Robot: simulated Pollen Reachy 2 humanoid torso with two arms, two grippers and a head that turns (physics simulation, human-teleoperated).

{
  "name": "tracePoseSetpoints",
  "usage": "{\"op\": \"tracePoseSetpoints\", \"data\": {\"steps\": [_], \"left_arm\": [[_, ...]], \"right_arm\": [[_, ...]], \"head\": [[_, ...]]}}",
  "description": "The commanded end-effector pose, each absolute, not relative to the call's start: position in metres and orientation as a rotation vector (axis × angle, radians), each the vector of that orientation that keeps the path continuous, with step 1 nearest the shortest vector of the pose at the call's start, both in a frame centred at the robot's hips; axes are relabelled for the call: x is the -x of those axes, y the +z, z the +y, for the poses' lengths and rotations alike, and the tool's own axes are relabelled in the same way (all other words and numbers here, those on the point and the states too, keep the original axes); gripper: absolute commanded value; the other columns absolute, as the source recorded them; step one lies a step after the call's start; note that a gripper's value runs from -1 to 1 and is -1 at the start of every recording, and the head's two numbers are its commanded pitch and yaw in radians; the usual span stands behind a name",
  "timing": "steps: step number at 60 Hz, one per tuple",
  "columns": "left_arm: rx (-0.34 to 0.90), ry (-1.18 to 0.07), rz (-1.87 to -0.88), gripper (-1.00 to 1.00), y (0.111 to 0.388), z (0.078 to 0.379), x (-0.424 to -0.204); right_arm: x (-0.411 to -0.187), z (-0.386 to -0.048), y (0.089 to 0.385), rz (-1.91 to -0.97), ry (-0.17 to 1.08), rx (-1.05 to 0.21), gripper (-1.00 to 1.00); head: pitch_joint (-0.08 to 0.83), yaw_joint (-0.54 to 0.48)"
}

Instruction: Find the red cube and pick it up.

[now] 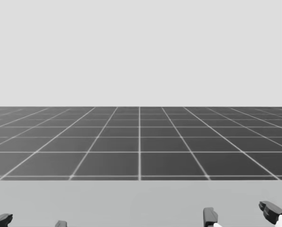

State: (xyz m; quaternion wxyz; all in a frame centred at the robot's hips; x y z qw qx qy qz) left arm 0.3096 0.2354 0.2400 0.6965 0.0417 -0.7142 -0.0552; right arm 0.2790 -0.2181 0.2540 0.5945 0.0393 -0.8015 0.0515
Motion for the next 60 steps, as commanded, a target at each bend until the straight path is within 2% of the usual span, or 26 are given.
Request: {"op": "tracePoseSetpoints", "data": {"steps": [1, 9, 25, 40, 46, 60], "left_arm": [[-0.095, -0.123, -1.593, -1.00, 0.2401, 0.2354, -0.3098], [-0.095, -0.120, -1.593, -1.00, 0.2402, 0.2359, -0.3101], [-0.097, -0.120, -1.593, -1.00, 0.2401, 0.2367, -0.3109], [-0.100, -0.120, -1.592, -1.00, 0.2401, 0.2373, -0.3108], [-0.103, -0.121, -1.593, -1.00, 0.2402, 0.2379, -0.3109], [-0.109, -0.118, -1.594, -1.00, 0.2399, 0.2388, -0.3115]], "right_arm": [[-0.2767, -0.2145, 0.2517, -1.864, 0.094, -0.080, -1.00], [-0.2790, -0.2147, 0.2530, -1.830, 0.135, -0.129, -1.00], [-0.2795, -0.2150, 0.2526, -1.829, 0.145, -0.131, -1.00], [-0.2799, -0.2146, 0.2523, -1.830, 0.149, -0.124, -1.00], [-0.2799, -0.2142, 0.2525, -1.829, 0.152, -0.123, -1.00], [-0.2792, -0.2132, 0.2525, -1.823, 0.161, -0.127, -1.00]], "head": [[0.010, -0.01], [0.055, -0.01], [0.264, 0.02], [0.424, 0.05], [0.492, 0.07], [0.584, 0.17]]}}
